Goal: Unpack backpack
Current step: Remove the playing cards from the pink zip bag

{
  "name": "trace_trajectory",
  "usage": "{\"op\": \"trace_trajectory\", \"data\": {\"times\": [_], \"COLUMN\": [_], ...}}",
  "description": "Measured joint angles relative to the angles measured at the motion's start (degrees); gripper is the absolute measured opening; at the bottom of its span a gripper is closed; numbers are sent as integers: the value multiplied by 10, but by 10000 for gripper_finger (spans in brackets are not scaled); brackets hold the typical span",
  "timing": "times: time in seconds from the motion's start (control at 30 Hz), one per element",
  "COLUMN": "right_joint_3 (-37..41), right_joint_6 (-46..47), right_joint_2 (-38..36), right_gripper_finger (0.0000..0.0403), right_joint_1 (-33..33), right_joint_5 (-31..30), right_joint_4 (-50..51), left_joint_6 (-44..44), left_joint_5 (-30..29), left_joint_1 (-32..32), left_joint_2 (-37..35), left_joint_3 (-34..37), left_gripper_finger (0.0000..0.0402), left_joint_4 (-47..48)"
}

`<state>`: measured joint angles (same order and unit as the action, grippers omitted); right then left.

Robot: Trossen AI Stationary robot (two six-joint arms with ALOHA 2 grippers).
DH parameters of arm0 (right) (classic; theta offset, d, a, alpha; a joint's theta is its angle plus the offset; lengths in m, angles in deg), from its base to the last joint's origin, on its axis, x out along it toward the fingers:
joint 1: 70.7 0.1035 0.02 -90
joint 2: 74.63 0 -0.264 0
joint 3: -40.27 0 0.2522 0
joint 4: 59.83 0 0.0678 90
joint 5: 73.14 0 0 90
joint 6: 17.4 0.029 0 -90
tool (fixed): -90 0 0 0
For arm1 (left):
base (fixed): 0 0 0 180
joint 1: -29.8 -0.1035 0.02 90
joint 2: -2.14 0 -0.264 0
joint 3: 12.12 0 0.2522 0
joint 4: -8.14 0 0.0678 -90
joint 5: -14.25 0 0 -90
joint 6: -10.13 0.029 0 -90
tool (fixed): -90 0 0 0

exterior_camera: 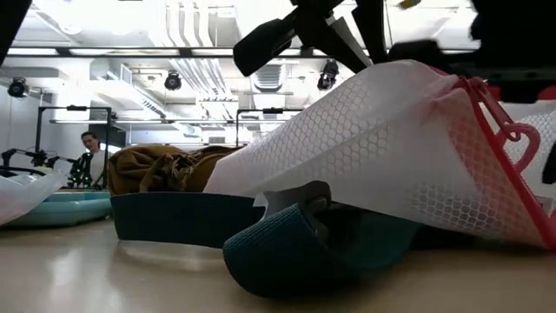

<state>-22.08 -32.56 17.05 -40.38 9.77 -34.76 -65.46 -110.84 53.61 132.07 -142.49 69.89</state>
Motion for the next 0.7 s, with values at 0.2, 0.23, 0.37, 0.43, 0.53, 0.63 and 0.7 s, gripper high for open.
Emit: {"op": "trace_trajectory", "data": {"times": [0.2, 0.23, 0.37, 0.43, 0.53, 0.63, 0.7], "right_joint_3": [3, 3, 4, 3, 3, 3, 4], "right_joint_6": [-25, -29, -37, -27, 11, 47, 61], "right_joint_2": [34, 38, 64, 74, 85, 81, 75], "right_gripper_finger": [348, 348, 348, 348, 344, 318, 290], "right_joint_1": [-5, -6, -7, -6, -6, -4, 2], "right_joint_5": [15, 14, 12, 12, -2, -9, -19], "right_joint_4": [-34, -41, -55, -60, -63, -64, -63], "left_joint_6": [5, 2, 7, 32, 56, 66, 69], "left_joint_5": [3, 3, 6, 15, 21, 23, 25], "left_joint_1": [-2, -2, -2, -3, -2, -2, -2], "left_joint_2": [1, 1, 1, 2, 2, 2, 2], "left_joint_3": [11, 16, 34, 38, 39, 39, 39], "left_gripper_finger": [0, 0, 0, 0, 0, 0, 0], "left_joint_4": [15, 15, 15, 12, 18, 22, 25]}}
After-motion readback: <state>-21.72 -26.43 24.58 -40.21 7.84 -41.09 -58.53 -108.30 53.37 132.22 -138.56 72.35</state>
